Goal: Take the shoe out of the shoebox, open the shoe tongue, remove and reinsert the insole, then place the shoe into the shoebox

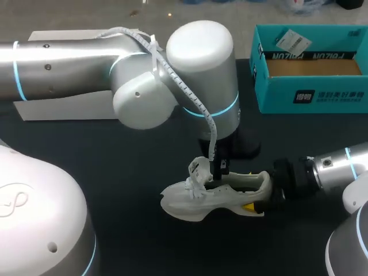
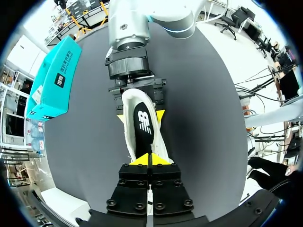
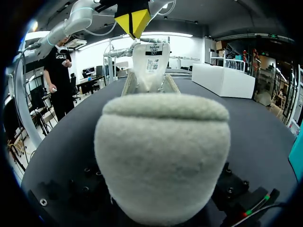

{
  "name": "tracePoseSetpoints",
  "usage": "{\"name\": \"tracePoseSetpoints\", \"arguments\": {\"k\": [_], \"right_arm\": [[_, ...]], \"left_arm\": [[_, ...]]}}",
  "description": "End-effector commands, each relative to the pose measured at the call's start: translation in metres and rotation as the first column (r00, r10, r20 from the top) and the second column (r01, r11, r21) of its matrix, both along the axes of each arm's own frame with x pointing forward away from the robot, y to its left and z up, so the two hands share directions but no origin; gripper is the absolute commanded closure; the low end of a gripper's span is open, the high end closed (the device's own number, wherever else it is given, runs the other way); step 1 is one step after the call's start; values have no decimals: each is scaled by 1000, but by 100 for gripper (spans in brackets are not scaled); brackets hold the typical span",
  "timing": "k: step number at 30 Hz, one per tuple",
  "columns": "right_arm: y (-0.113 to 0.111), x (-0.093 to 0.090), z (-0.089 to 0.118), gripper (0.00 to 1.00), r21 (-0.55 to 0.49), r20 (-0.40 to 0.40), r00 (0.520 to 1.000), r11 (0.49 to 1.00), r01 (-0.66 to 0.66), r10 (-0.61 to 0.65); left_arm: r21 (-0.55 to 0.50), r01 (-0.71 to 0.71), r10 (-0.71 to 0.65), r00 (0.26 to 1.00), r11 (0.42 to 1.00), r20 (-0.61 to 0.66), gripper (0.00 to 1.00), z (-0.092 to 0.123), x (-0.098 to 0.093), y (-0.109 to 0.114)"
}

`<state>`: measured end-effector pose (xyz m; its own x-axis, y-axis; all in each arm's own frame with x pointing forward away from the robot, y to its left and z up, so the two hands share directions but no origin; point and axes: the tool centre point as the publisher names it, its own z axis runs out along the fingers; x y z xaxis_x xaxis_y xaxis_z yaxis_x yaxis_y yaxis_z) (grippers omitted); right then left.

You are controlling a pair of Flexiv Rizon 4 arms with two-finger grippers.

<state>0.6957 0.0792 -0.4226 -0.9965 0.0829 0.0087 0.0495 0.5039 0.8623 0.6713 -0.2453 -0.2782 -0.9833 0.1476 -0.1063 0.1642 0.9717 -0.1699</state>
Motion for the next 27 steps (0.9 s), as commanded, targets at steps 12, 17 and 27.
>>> {"name": "tracePoseSetpoints", "arguments": {"k": [12, 17, 27], "right_arm": [[2, 2, -9, 100, -2, 1, 1000, 1000, 3, -3], [2, 2, -9, 100, -2, 1, 1000, 1000, 3, -3], [2, 2, -9, 100, -2, 1, 1000, 1000, 3, -3]], "left_arm": [[15, -1, 1, 1000, 1000, -2, 100, -6, 2, -12], [6, -1, 0, 1000, 1000, 5, 100, -9, 1, -15], [13, -15, 15, 1000, 1000, 12, 100, -50, 10, -50]]}}
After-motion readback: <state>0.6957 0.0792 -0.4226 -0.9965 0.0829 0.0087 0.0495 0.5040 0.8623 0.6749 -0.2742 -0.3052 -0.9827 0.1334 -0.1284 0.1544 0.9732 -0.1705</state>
